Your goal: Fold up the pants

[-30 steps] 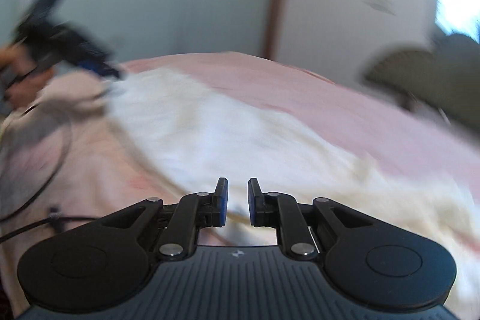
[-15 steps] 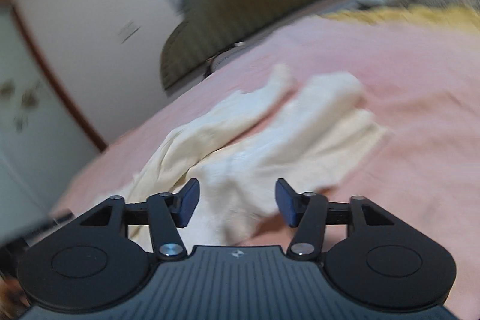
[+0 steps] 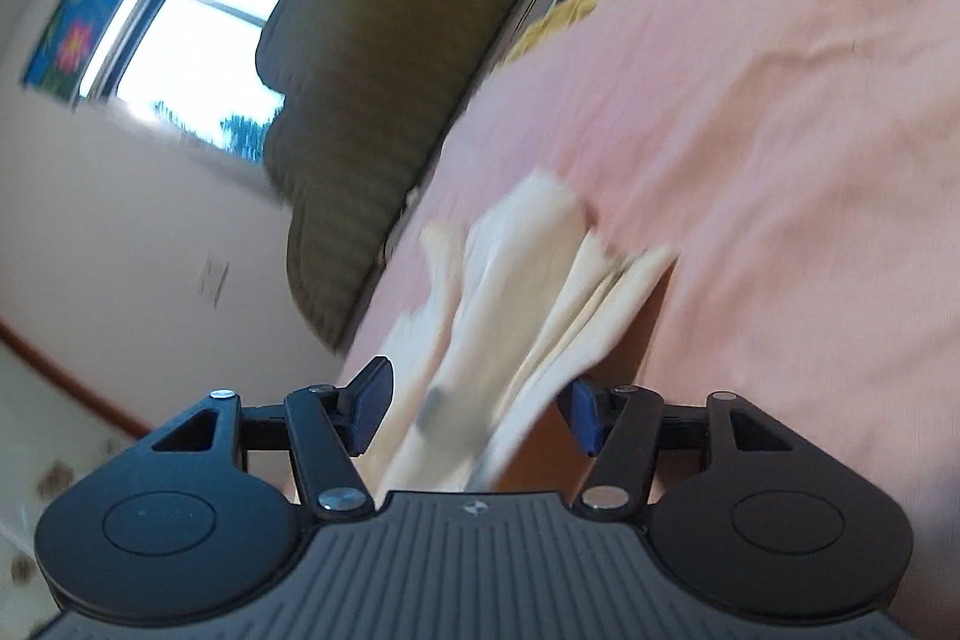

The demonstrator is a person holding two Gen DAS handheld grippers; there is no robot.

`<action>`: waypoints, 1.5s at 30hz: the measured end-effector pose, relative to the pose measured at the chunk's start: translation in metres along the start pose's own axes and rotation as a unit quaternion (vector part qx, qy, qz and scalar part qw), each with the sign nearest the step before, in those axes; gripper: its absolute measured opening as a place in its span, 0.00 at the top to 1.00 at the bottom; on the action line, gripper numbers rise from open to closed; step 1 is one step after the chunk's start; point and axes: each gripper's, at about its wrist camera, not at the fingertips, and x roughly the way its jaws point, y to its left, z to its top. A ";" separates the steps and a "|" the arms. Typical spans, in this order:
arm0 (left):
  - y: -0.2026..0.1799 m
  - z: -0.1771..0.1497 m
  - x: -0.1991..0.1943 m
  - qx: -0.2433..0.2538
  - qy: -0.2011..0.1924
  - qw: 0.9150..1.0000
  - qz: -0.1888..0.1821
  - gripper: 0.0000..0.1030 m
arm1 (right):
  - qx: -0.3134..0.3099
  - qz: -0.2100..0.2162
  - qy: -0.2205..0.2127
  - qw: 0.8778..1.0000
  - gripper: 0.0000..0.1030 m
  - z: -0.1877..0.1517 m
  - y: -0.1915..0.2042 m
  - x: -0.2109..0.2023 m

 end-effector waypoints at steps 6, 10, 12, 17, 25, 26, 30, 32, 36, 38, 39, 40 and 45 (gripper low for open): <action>-0.003 0.000 0.000 0.008 -0.001 1.000 0.005 0.28 | -0.045 -0.004 -0.012 0.999 0.93 0.019 0.012 0.014; -0.003 0.001 0.001 0.007 0.000 1.000 0.004 0.27 | -0.191 -0.032 -0.061 0.979 0.93 0.027 0.061 -0.016; -0.004 0.001 0.001 0.009 0.001 1.000 0.003 0.26 | -0.215 -0.084 -0.034 0.972 0.93 0.026 0.059 -0.019; -0.003 0.001 0.002 0.009 0.003 1.000 0.000 0.24 | -0.193 -0.184 0.036 0.963 0.85 0.007 0.026 -0.024; -0.005 0.000 0.002 0.013 0.004 1.000 0.000 0.22 | -0.287 -0.187 -0.068 0.937 0.77 0.012 0.073 -0.044; -0.005 0.000 0.002 0.012 0.004 1.000 0.000 0.22 | -0.300 -0.155 -0.014 0.941 0.74 0.008 0.077 -0.028; -0.006 0.000 0.002 0.012 0.004 1.000 0.000 0.22 | -0.281 -0.109 0.156 0.940 0.72 -0.014 0.064 0.029; -0.006 0.000 0.002 0.013 0.005 1.000 0.000 0.22 | -0.297 -0.120 0.138 0.937 0.73 -0.014 0.054 0.037; -0.008 0.000 0.003 0.015 0.006 1.000 0.000 0.20 | -0.319 -0.184 0.055 0.928 0.69 -0.008 0.078 0.038; -0.008 0.000 0.003 0.015 0.006 1.000 -0.001 0.20 | -0.357 -0.146 0.071 0.920 0.68 -0.015 0.105 0.054; -0.008 0.000 0.003 0.015 0.006 1.000 -0.002 0.19 | -0.365 -0.130 0.083 0.918 0.66 -0.019 0.116 0.063; -0.007 0.000 0.003 0.014 0.006 1.000 -0.003 0.19 | -0.371 -0.112 0.094 0.917 0.59 -0.023 0.128 0.076; -0.005 0.000 0.003 0.009 0.004 1.000 -0.010 0.18 | -0.426 -0.086 0.088 0.896 0.16 -0.051 0.187 0.142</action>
